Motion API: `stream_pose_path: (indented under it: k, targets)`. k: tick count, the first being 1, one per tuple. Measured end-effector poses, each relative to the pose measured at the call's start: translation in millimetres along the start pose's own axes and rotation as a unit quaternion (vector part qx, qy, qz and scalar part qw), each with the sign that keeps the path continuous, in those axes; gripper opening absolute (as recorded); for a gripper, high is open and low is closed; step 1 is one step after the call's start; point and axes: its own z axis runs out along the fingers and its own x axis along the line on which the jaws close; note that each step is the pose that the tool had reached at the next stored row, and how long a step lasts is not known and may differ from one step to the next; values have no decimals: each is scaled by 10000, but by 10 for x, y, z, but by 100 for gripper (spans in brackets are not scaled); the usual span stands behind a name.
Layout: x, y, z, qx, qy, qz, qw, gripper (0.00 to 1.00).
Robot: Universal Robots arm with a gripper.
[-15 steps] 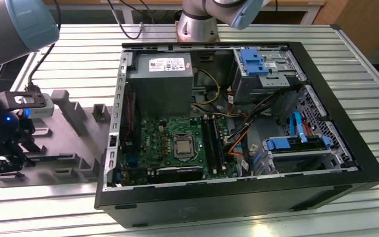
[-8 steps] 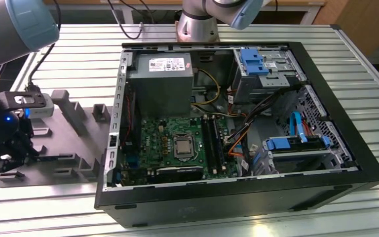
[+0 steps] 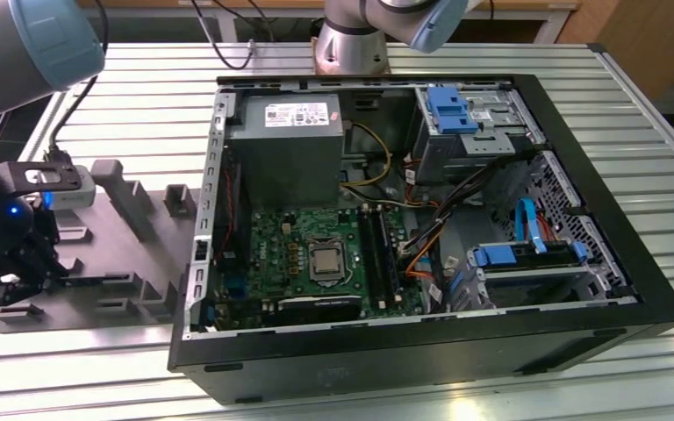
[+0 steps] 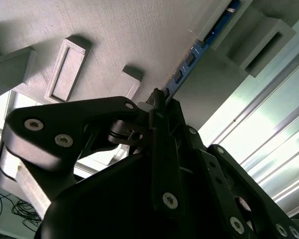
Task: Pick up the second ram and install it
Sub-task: 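Pick up the second ram and move it above second insertion slot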
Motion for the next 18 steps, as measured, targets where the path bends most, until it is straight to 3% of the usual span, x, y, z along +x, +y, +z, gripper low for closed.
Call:
stream_pose_path:
  k: [6, 10, 18]
  targets:
    - [0, 1, -4, -1, 1, 0, 10000, 21]
    - [0, 0, -5, -1, 1, 0, 10000, 11]
    - [0, 2, -17, -3, 2, 0, 10000, 11]
